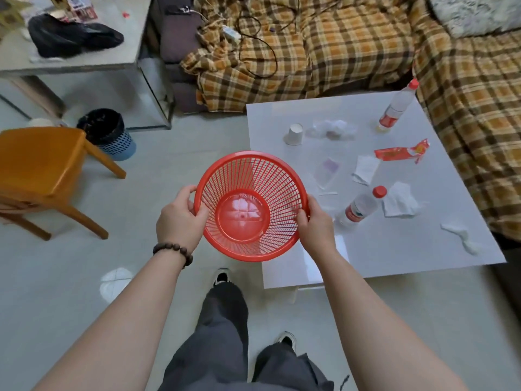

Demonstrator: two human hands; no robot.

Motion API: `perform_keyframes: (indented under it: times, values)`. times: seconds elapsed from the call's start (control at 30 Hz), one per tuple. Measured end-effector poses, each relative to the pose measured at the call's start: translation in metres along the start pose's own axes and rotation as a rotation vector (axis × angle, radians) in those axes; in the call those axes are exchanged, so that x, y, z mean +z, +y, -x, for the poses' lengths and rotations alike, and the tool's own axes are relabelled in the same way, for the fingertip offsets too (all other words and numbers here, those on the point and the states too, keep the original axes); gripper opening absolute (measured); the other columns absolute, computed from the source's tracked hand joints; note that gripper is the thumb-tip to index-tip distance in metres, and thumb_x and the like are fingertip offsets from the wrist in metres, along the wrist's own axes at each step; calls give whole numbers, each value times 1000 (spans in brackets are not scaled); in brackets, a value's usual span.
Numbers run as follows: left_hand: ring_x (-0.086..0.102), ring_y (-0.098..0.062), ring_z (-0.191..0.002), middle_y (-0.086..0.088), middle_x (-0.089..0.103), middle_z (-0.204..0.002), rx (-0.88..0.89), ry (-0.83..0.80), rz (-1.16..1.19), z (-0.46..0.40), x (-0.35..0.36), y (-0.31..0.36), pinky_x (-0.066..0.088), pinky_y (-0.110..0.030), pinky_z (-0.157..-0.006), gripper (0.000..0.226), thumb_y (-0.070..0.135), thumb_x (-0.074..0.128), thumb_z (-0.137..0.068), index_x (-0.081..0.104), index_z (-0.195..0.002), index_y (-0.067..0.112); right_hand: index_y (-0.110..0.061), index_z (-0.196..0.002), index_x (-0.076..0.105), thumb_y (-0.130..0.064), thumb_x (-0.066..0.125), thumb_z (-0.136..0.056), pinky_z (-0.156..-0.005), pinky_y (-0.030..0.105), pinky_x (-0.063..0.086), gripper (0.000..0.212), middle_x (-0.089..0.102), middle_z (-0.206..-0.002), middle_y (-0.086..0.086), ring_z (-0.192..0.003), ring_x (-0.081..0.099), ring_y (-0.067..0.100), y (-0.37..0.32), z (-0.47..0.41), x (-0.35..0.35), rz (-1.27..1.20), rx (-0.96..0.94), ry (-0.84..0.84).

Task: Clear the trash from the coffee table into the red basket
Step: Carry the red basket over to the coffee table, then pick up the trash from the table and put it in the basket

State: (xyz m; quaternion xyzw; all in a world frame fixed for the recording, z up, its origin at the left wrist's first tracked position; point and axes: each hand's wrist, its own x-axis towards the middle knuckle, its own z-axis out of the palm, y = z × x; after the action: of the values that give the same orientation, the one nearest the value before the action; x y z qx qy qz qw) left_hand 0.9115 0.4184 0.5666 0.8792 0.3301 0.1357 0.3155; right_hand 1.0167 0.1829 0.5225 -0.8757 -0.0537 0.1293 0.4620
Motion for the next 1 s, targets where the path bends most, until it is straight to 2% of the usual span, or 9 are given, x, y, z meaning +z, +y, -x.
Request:
perform_keyframes:
  times: [0.2,0.3,0.43,0.57,0.67,0.7,0.77,0.87,1.0]
  values:
    - [61,-16,-70,-2,64,-86,-4,-124,44,-87,31,-25,52,-34,-63,36,23,64,-85,62,-121,20,-29,-114,55,-21,42,-90,-54,5,41,28,59,-81,-23,-77,59,-9,-14,-57,34,-71,85,33]
    - [63,-15,-77,-1,65,-105,-17,-234,88,-133,40,-41,48,-29,-68,39,17,61,-86,59,-126,19,-26,-110,58,-15,44,-89,-55,4,41,27,61,-82,-20,-77,58,-13,-26,-83,60,-109,153,51]
    - [64,-11,-75,4,64,-102,-35,-357,133,-182,44,-58,44,-26,-67,46,14,54,-91,53,-137,21,-21,-109,60,-8,46,-88,-60,5,40,29,64,-91,-6,-79,58,-4,-35,-111,99,-137,237,75]
    - [64,-16,-84,2,66,-102,-57,-436,139,-211,55,-70,45,-24,-70,50,12,51,-93,48,-142,22,-17,-109,60,-7,47,-87,-61,-2,37,27,59,-83,-20,-78,54,-19,-27,-130,124,-113,286,80]
    - [62,-15,-84,4,65,-101,-81,-444,126,-218,68,-75,41,-18,-64,47,16,51,-94,48,-141,23,-22,-120,57,-17,49,-93,-73,10,46,29,61,-90,-23,-82,57,-16,-13,-148,129,-90,332,3]
    - [61,-17,-85,3,65,-101,-96,-441,121,-219,72,-76,41,-20,-65,47,15,51,-94,49,-140,21,-23,-127,53,-24,50,-95,-82,23,52,32,64,-101,-17,-90,60,-9,-7,-153,129,-125,381,-29]
    - [60,-18,-88,3,64,-101,-137,-431,112,-221,78,-80,41,-25,-71,46,12,52,-92,50,-138,19,-23,-137,46,-38,53,-93,-102,40,45,47,58,-129,2,-116,57,14,9,-163,124,-118,483,-35]
    - [61,-18,-89,4,64,-98,-169,-443,101,-221,82,-91,42,-27,-72,44,13,54,-92,52,-135,20,-27,-140,41,-43,60,-87,-106,32,31,59,29,-153,7,-136,35,24,42,-173,113,101,499,18]
    - [64,-17,-85,10,63,-94,-204,-448,53,-222,87,-107,50,-35,-76,43,20,56,-94,51,-136,27,-37,-147,23,-46,65,-82,-111,43,28,77,3,-160,4,-144,13,32,86,-187,111,329,530,-62]
